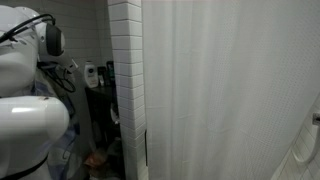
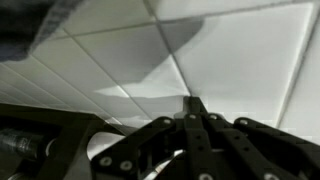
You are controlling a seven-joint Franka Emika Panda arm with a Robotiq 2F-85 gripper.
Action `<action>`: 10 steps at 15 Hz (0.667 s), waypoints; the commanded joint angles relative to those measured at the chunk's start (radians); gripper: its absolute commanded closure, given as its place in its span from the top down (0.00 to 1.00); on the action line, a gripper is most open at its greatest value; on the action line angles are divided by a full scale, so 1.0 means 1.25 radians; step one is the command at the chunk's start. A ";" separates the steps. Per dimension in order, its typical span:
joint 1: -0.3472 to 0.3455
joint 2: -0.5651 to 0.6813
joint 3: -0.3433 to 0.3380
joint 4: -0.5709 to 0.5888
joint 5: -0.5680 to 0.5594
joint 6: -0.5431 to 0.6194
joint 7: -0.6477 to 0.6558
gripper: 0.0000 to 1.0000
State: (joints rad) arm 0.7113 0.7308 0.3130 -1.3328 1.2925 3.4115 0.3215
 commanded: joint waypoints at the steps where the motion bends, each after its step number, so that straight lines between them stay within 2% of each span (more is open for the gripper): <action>1: -0.002 0.035 0.002 0.040 -0.012 -0.005 0.024 0.00; 10: -0.005 0.077 -0.002 0.096 -0.014 0.008 0.034 0.00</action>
State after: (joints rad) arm 0.7051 0.7827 0.3103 -1.2746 1.2925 3.4101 0.3394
